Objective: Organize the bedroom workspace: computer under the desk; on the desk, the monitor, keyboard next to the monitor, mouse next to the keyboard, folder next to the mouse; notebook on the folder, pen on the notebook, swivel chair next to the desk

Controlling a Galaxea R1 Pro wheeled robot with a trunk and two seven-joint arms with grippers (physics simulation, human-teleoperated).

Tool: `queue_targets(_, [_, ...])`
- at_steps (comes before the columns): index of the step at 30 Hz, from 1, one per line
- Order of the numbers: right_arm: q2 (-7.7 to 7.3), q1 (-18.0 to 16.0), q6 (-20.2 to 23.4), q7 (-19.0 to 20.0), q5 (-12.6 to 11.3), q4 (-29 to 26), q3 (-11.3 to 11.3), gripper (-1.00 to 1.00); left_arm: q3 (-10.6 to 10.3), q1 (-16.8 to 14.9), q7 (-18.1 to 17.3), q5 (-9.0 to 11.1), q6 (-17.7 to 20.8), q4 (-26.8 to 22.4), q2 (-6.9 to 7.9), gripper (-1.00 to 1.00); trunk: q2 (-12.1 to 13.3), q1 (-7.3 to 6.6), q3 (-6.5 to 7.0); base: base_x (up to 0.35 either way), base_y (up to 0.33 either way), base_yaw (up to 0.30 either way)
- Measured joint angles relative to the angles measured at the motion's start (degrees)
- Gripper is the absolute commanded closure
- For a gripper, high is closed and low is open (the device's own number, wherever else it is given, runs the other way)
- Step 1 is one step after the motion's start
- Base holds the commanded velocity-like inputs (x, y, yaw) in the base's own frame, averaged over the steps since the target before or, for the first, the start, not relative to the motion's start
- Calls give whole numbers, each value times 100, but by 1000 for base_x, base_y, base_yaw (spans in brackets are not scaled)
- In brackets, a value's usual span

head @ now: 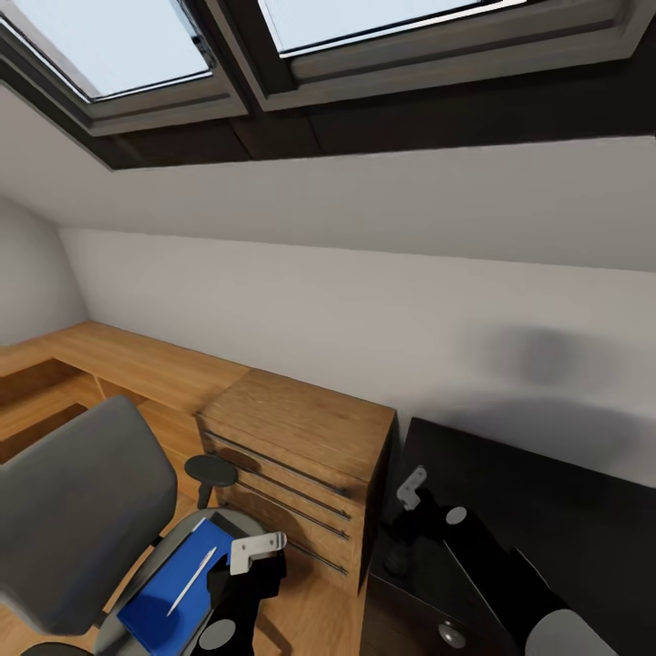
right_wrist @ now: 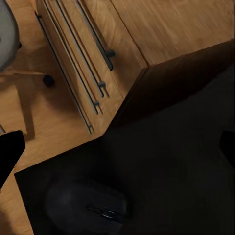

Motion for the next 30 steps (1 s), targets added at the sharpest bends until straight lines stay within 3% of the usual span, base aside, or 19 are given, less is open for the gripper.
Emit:
queue_targets(5, [20,0,417,-7,-53,-338,-294,-100,-1,0,0,0,0,11,-3,-100,201,-110,90,0,0,0])
queue_targets(11, [215,93,227,-14,-256,-230,-168,-100,24,8,37,-23,-8,-71,-80,-100,202,-110,90,0,0,0])
queue_targets(14, [312,35,172,60,-165,-315,-252,-100,24,8,37,-23,-8,-78,-84,-100,202,-110,90,0,0,0])
queue_targets(23, [361,-12,462,103,-51,-383,-334,-100,8,8,36,-13,-8,-151,-4,-100,522,-285,233,0,0,0])
queue_targets(30, [363,-16,451,112,-49,-401,-343,-100,7,8,36,-9,-8,-158,8,-100,803,-440,360,0,0,0])
